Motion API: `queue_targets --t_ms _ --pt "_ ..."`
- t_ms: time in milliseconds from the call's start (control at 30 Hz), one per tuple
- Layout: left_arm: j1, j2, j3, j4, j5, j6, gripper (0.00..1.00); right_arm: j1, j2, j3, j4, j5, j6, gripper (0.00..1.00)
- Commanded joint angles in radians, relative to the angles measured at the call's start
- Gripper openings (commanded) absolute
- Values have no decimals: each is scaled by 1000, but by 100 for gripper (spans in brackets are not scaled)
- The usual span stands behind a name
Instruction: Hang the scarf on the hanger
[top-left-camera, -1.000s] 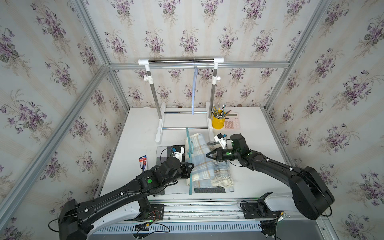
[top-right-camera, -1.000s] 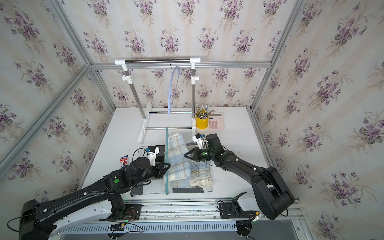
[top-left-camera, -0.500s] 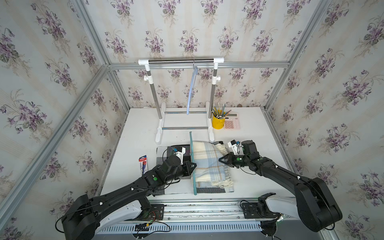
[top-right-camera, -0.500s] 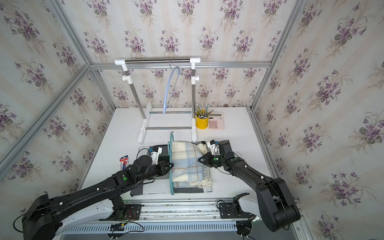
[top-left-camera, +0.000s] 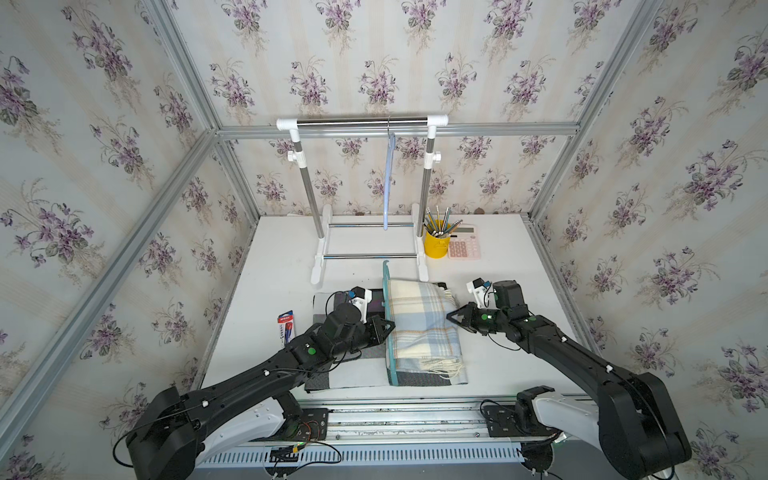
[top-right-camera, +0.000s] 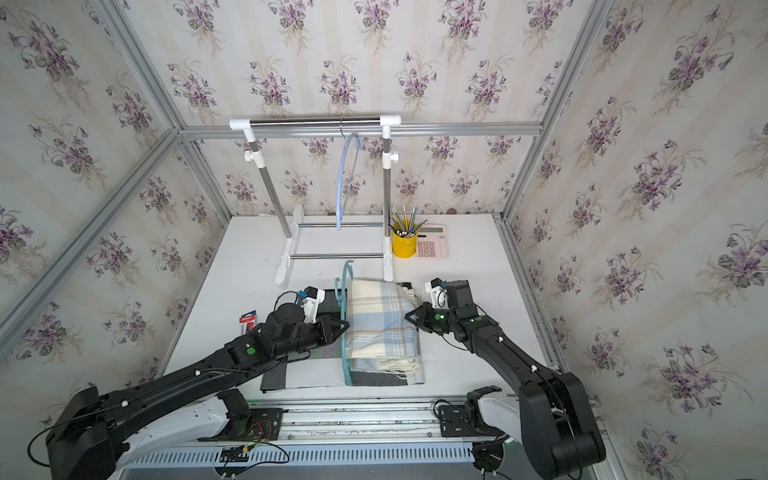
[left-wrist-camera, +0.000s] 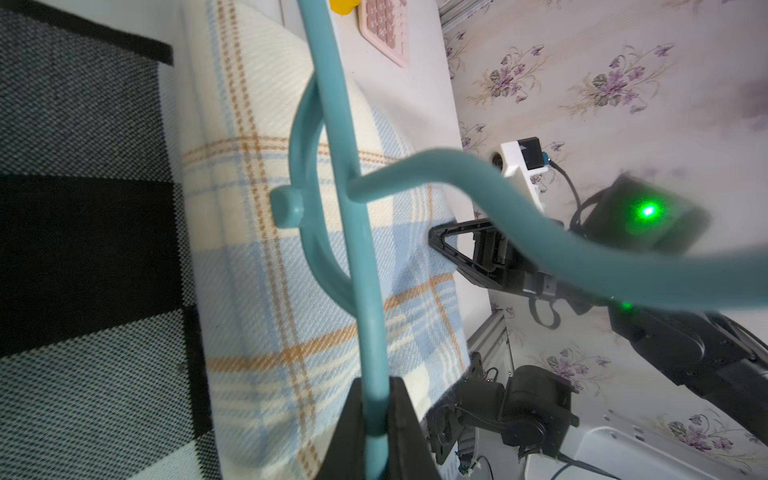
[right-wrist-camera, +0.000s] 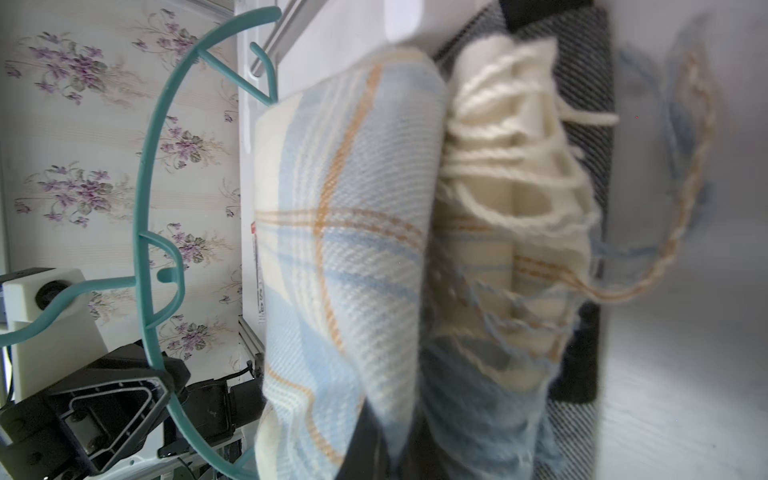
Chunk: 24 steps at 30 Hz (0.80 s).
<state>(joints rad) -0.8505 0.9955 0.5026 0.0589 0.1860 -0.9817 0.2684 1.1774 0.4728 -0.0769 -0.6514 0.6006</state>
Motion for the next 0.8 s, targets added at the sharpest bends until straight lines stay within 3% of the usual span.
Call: queue_targets --t_ms 0,233,467,600,767 --pt "22 -12 -2 46 -11 10 0 -3 58 -27 49 52 -19 0" --pt "25 -56 189 -131 29 79 0 11 68 -23 183 -90 84 0" --pt "25 -63 583 -497 27 160 0 54 -53 74 251 -164 273 0" --pt "24 -42 786 -674 -27 211 0 93 -57 98 390 -153 414 0" --pt "27 -35 879 -758 -71 221 0 192 18 130 491 -113 485 0"
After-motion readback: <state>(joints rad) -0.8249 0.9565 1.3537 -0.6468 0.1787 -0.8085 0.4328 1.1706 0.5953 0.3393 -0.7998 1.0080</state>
